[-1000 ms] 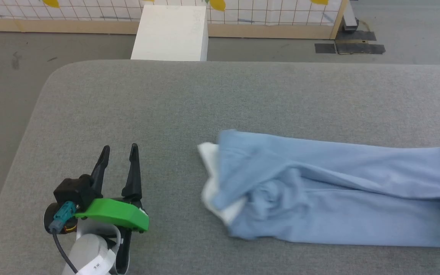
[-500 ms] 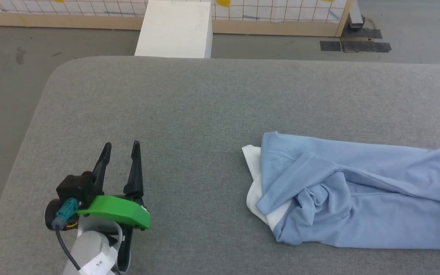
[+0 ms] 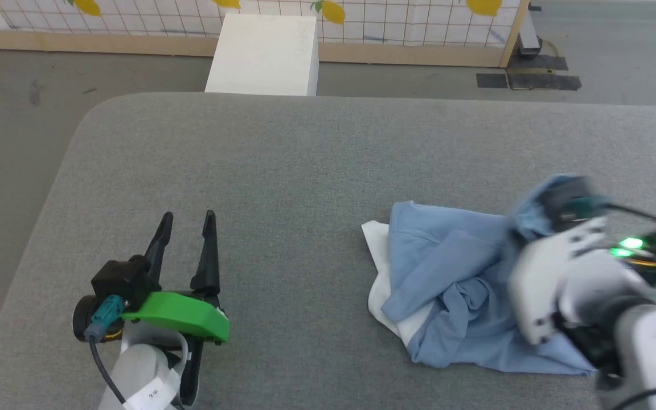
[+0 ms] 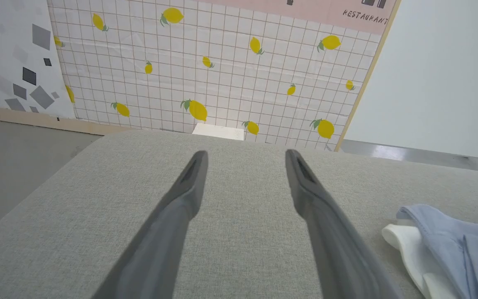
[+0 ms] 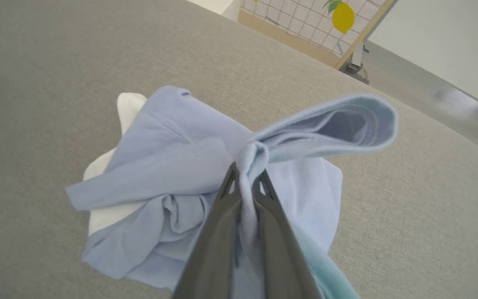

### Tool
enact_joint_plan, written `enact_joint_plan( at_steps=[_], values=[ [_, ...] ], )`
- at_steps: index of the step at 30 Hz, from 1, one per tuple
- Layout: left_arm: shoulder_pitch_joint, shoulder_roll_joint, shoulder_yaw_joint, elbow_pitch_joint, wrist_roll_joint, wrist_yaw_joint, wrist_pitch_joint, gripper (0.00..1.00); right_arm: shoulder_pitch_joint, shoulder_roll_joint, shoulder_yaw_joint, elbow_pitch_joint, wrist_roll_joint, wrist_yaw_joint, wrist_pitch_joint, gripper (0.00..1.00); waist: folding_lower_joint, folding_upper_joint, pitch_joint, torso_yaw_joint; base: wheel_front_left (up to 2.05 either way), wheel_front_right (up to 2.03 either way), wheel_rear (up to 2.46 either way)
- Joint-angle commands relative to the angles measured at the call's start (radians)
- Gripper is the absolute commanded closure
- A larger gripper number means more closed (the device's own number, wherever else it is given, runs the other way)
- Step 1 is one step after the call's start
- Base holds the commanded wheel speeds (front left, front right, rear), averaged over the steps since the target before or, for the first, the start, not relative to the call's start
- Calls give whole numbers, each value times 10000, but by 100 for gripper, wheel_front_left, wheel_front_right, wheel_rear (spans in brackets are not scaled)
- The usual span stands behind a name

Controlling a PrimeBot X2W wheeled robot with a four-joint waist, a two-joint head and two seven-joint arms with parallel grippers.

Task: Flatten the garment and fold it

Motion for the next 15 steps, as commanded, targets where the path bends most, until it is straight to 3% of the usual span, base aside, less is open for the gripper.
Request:
enact_joint_plan(
  at_steps=[1, 7, 13, 14, 15],
  values=[
    [-95, -10, -58, -18, -18, -66, -38, 0, -352, -17, 509, 77, 93, -17, -2, 100, 0, 0, 61, 51, 0, 0, 0],
    [-292, -23, -375, 5, -124, -66, -38, 0, -1469, 261, 2345, 1821, 412, -17, -493, 100, 0, 0, 319, 410, 0, 0, 0],
    [-408, -33, -450, 35, -218, -66, -38, 0, -2135, 792, 3145, 3988, 969, -17, -1071, 100, 0, 0, 518, 731, 0, 0, 0],
    [-413, -34, -451, 43, -216, -66, -38, 0, -2219, 896, 3141, 4307, 1078, -17, -1222, 82, 0, 0, 541, 759, 0, 0, 0],
    [-419, -35, -455, 47, -217, -66, -38, 0, -2284, 963, 3192, 4526, 1182, -17, -1338, 40, 0, 0, 551, 777, 0, 0, 0]
  ],
)
